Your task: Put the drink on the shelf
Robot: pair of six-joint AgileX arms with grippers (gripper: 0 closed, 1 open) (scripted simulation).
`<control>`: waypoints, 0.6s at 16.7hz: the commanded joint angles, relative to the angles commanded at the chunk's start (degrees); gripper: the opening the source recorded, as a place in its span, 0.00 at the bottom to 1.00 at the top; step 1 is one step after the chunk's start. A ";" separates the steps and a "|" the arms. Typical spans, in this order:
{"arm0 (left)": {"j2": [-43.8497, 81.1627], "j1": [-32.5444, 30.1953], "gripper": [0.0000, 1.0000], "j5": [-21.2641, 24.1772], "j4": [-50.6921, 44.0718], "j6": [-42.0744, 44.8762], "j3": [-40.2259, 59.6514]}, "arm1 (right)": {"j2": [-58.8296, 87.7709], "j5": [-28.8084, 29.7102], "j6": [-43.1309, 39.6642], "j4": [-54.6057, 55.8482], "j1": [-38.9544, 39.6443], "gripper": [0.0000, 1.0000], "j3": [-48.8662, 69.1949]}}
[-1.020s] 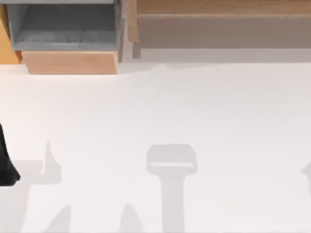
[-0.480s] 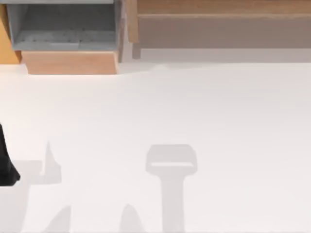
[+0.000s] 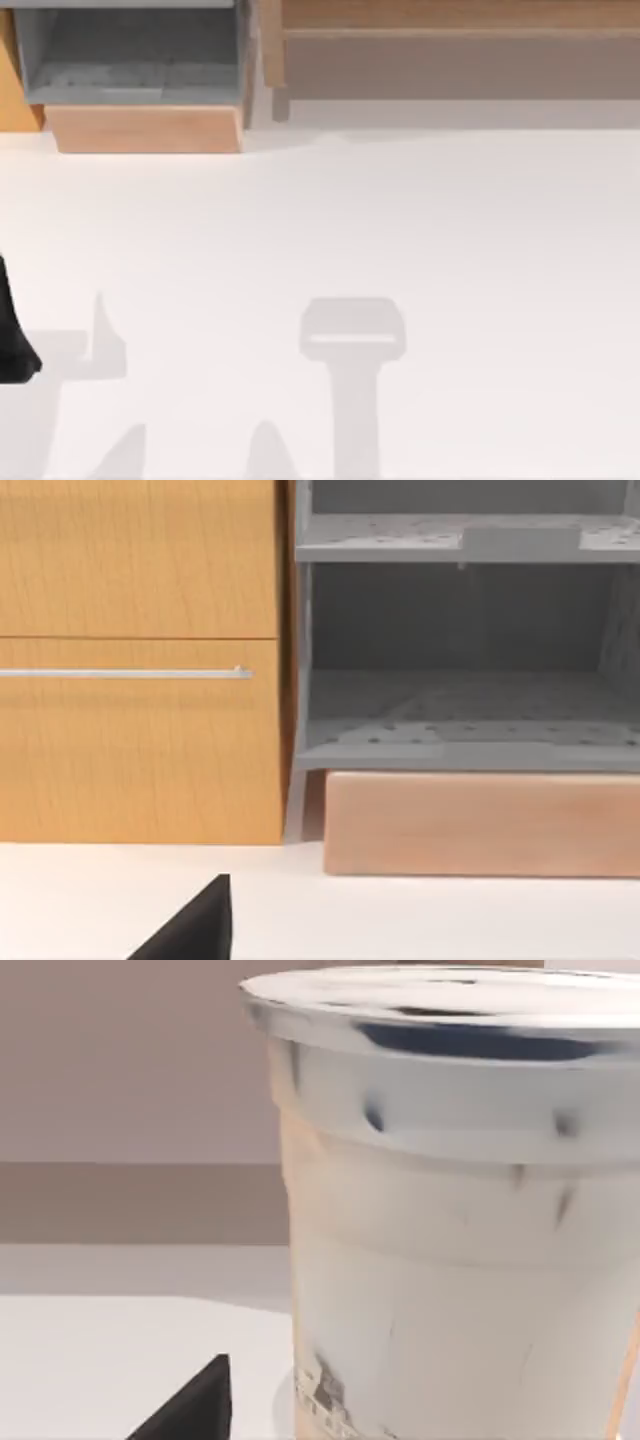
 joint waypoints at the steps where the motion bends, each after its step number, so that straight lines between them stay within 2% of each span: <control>1: 0.00 0.00 1.00 0.00 0.00 0.00 0.00 | 0.47 1.28 -0.03 -1.39 1.26 1.00 1.85; 6: 0.00 0.00 1.00 0.00 0.00 0.00 0.00 | 2.65 6.96 -0.17 -7.64 6.93 1.00 10.12; 10: 0.00 0.00 1.00 0.00 0.00 0.00 0.00 | 2.75 7.24 -0.18 -7.93 7.21 1.00 10.48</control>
